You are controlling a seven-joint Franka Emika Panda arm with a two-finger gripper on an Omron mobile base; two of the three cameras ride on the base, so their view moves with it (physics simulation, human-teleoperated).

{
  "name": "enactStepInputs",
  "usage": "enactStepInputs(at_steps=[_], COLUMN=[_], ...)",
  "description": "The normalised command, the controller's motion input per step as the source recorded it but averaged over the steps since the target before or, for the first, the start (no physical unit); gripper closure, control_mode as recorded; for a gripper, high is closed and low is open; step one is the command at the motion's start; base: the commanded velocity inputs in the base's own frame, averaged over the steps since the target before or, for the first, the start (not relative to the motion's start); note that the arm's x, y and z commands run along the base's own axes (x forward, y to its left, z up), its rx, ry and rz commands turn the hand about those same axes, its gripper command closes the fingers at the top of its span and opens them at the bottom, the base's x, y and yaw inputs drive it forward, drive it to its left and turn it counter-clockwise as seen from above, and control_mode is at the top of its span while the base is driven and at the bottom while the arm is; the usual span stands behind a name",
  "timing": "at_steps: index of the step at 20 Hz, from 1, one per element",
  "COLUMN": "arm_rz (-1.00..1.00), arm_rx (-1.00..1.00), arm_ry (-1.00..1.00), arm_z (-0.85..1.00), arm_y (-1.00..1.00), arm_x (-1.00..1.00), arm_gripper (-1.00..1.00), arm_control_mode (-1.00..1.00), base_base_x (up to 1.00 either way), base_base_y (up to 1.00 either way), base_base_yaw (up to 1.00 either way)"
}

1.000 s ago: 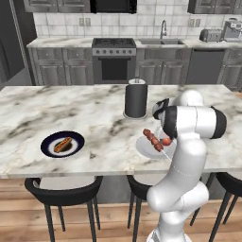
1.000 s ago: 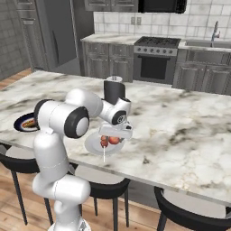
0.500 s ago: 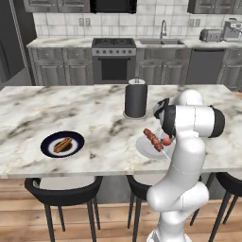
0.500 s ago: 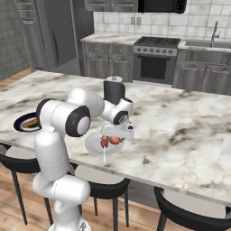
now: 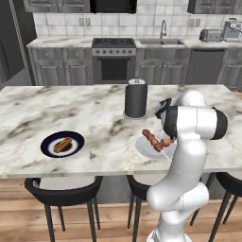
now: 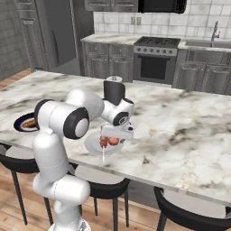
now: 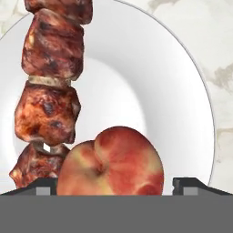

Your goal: Pick up the peach and apple from the fridge and place one fruit on each plate on the dining counter.

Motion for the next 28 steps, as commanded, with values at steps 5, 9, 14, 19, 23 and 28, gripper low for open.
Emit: enactStepInputs(at_steps=[5,9,14,19,23,28], arm_rz=[0.00,0.00,0.00,0.00,-0.08,-0.14], arm_rx=[0.01,0.00,0.00,0.00,0.00,-0.01], arm_ry=[-0.08,-0.18,-0.18,-0.15,-0.09,-0.02], arm_z=[0.10,0.46,0.65,0.70,0.75,0.71], arm_y=[0.10,0.06,0.04,0.15,0.37,0.41], arm_x=[-0.34,-0.46,-0.51,-0.61,-0.60,-0.61], arm_gripper=[-1.00,-1.00,-1.00,-1.00,-1.00,-1.00], arm_control_mode=[-1.00,-1.00,-1.00,-1.00,-1.00,-1.00], base_base_x=[0.00,0.00,0.00,0.00,0.00,0.00], base_base_y=[0.00,0.00,0.00,0.00,0.00,0.00], base_base_yaw=[0.00,0.00,0.00,0.00,0.00,0.00])
